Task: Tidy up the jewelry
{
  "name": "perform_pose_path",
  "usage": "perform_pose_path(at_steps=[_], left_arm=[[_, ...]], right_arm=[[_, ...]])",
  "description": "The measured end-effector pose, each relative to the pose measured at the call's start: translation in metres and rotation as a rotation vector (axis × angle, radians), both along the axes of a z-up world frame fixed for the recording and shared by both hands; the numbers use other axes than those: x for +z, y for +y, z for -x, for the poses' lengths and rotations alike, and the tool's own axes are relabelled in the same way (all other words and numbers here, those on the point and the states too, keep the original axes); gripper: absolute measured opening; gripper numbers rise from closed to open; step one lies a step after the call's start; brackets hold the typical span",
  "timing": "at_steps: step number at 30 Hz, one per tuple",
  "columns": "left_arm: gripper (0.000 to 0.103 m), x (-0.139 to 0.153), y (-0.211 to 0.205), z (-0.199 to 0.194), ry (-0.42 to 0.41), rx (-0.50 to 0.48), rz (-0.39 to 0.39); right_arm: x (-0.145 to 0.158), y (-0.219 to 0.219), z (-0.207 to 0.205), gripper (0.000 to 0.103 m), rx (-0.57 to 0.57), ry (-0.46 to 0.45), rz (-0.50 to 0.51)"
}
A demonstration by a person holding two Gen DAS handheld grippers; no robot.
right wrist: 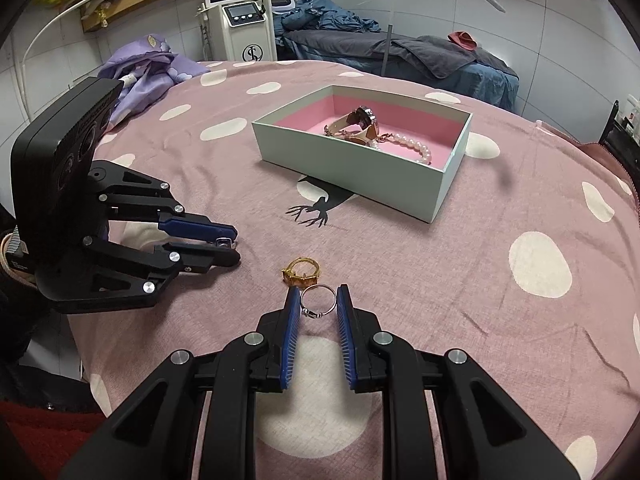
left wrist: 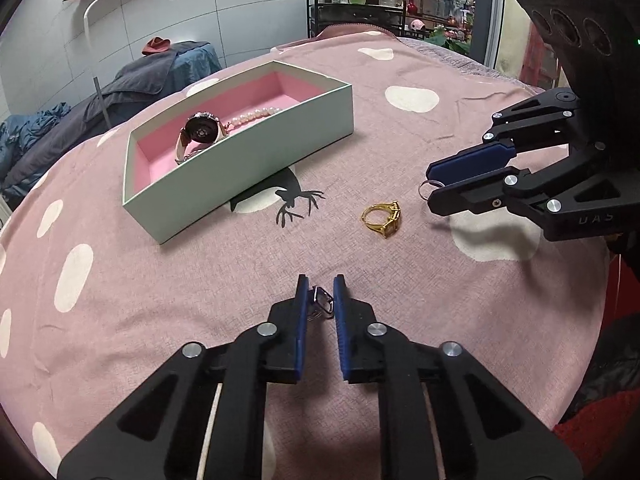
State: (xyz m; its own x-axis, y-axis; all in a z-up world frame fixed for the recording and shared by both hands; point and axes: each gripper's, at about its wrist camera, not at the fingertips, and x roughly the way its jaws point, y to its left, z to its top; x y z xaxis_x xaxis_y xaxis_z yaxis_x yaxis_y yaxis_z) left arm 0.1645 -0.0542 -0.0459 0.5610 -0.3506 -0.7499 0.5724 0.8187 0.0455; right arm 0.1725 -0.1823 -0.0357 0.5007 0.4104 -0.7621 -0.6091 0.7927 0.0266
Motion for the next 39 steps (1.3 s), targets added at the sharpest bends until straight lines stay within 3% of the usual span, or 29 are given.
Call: perform_pose_path(at_steps=[8, 12, 16, 22, 24, 25, 26, 30, 33, 34, 39], left_arm=[[0.004, 0.012, 0.002, 0.003, -0.036, 0.008, 0.032], [0.002, 0.025, 0.010, 0.001, -0.048, 0.019, 0.090], [0.002, 0.030, 0.008, 0.006, -0.095, 0.025, 0.046], [0.006, 0.018, -0.013, 0.001, -0.051, -0.033, 0.039], [0.024, 0.013, -0.027, -0.002, -0.037, -0.064, 0.032], [0.052, 0.011, -0.035, -0.004, -0.038, -0.067, 0.025], [0.072, 0.010, -0.040, -0.004, -0.044, -0.065, 0.022], [0.066, 0.003, -0.060, -0.011, -0.014, -0.082, -0.013], [0.041, 0.003, -0.062, -0.021, 0.045, -0.080, 0.056], [0.028, 0.002, -0.061, -0.024, 0.052, -0.070, 0.067], [0.025, 0.004, -0.061, -0.021, 0.039, -0.055, 0.052]], right_arm=[[0.008, 0.001, 0.003, 0.018, 0.004, -0.016, -0.013], [0.013, 0.000, 0.003, 0.018, 0.001, -0.024, -0.027], [0.014, -0.001, 0.002, 0.018, -0.006, -0.026, -0.029], [0.011, -0.006, -0.001, 0.018, -0.031, -0.021, -0.024], [0.012, -0.009, -0.001, 0.018, -0.038, -0.023, -0.022], [0.012, -0.011, -0.001, 0.018, -0.045, -0.025, -0.019], [0.012, -0.014, -0.001, 0.018, -0.050, -0.027, -0.017], [0.012, -0.022, -0.002, 0.018, -0.068, -0.024, -0.016], [0.011, -0.023, -0.002, 0.018, -0.070, -0.025, -0.020], [0.012, -0.023, -0.002, 0.018, -0.069, -0.026, -0.022], [0.014, -0.021, -0.002, 0.018, -0.059, -0.032, -0.027]])
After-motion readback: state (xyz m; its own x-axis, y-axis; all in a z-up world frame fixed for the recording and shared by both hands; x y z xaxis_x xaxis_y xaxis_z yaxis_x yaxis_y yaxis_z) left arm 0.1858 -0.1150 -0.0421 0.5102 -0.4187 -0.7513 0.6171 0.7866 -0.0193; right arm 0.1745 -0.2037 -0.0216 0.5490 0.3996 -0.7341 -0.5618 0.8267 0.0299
